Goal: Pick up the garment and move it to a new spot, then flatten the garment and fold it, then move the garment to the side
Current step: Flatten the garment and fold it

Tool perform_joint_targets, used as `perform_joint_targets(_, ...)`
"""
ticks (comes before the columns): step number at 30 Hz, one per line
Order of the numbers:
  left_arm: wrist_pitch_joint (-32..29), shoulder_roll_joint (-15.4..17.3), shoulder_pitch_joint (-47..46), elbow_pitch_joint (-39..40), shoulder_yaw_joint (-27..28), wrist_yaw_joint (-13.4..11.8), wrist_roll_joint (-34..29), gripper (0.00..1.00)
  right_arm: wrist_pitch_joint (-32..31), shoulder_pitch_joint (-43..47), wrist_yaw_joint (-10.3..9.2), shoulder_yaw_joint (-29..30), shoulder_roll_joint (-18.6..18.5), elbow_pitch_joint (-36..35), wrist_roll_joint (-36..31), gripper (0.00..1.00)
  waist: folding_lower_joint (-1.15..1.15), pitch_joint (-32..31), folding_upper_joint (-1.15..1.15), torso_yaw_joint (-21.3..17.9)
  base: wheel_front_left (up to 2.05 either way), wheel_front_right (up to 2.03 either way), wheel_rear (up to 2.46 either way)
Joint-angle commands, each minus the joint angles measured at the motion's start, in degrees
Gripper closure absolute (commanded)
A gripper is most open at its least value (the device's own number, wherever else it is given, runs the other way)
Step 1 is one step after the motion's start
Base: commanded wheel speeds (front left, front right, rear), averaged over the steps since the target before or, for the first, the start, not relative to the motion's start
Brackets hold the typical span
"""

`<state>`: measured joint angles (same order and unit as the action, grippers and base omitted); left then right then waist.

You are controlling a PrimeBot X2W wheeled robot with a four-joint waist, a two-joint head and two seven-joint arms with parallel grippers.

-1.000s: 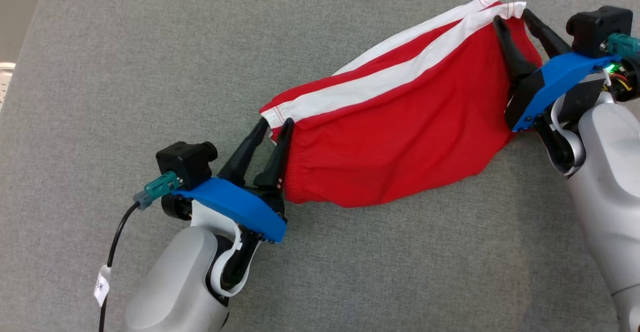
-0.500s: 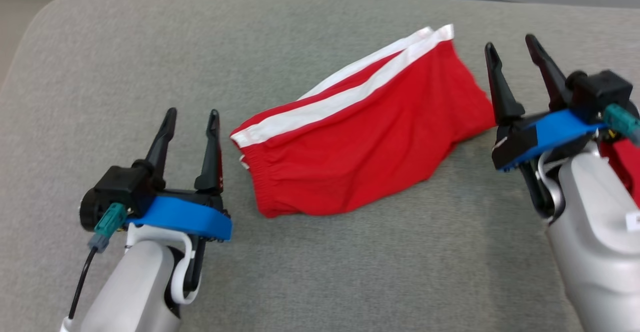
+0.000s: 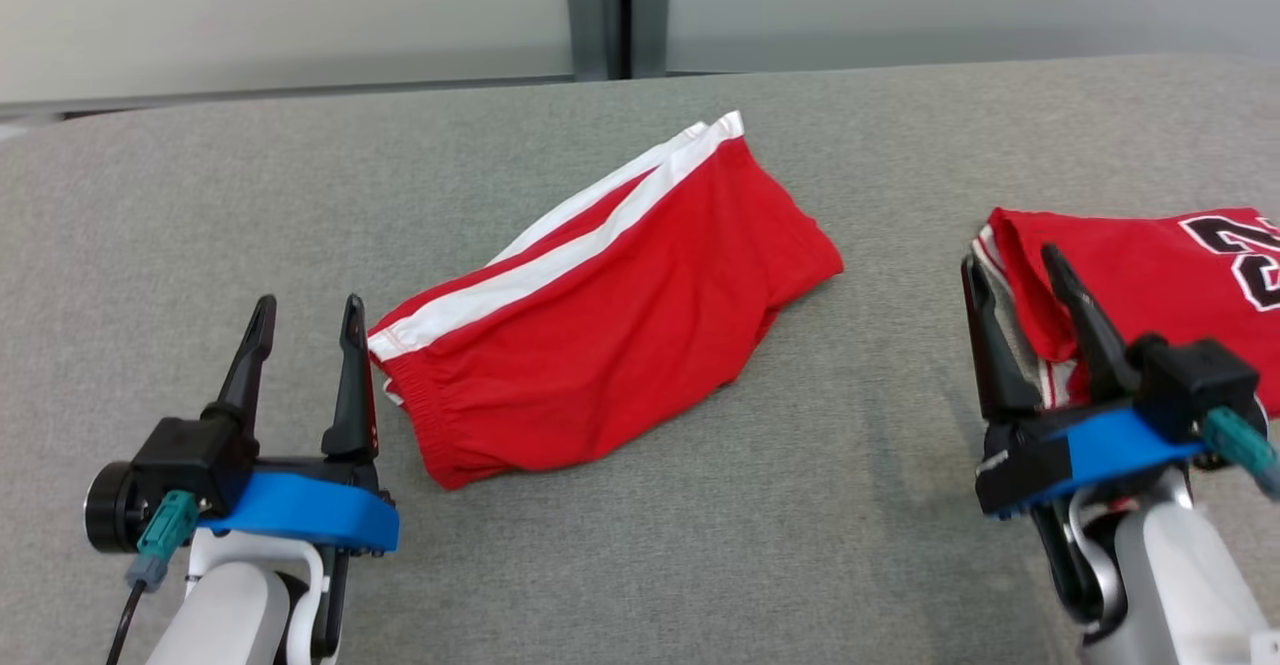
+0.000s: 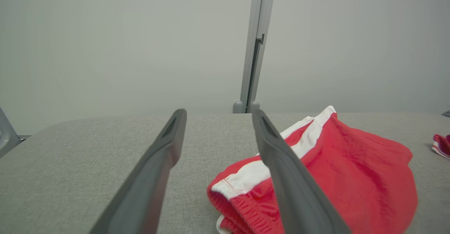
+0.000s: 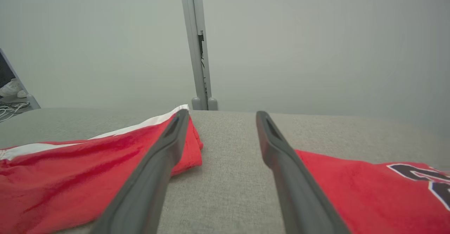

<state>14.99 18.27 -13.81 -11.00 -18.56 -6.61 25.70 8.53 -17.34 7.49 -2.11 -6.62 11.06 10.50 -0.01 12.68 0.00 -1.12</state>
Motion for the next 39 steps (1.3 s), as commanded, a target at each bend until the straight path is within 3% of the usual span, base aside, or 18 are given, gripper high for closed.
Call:
perform_joint_targets(1, 0.2, 0.5, 1.2, 0.4, 0.3, -0.4, 0.0, 0.00, -0.8, 2.5, 0.01, 0.4, 0.5, -2.0, -0.7, 0.00, 0.01, -0.8, 0.00, -0.9, 0.00, 0.00, 0.00)
perform_joint_targets(10, 0.2, 0.7, 4.3, 1.2, 0.4, -1.4, 0.6, 0.00, -4.2, 9.9, 0.01, 1.6, 2.3, -9.2, -0.9, 0.00, 0.01, -1.3, 0.00, -1.7, 0.00, 0.00, 0.00)
perform_joint_targets(24, -0.1, 1.0, 4.3, 1.8, 0.0, -1.7, 1.0, 0.00, -6.3, 11.1, 0.01, 2.5, 2.9, -11.9, -1.1, 0.00, 0.01, -1.0, 0.00, -1.4, 0.00, 0.00, 0.00)
perform_joint_targets(32, -0.1, 0.5, 0.9, 2.9, -0.9, -0.8, 0.4, 0.00, -7.8, 4.6, 0.01, 1.6, 0.2, -8.8, 0.1, 0.00, 0.01, 3.0, 0.00, 2.0, 0.00, 0.00, 0.00)
perform_joint_targets(39, 0.1, -1.0, -4.4, 2.2, -1.8, 1.1, -0.5, 0.00, -9.8, -5.6, 0.01, -1.9, -2.7, -0.9, 0.8, 0.00, 0.01, 9.2, 0.00, 7.2, 0.00, 0.00, 0.00)
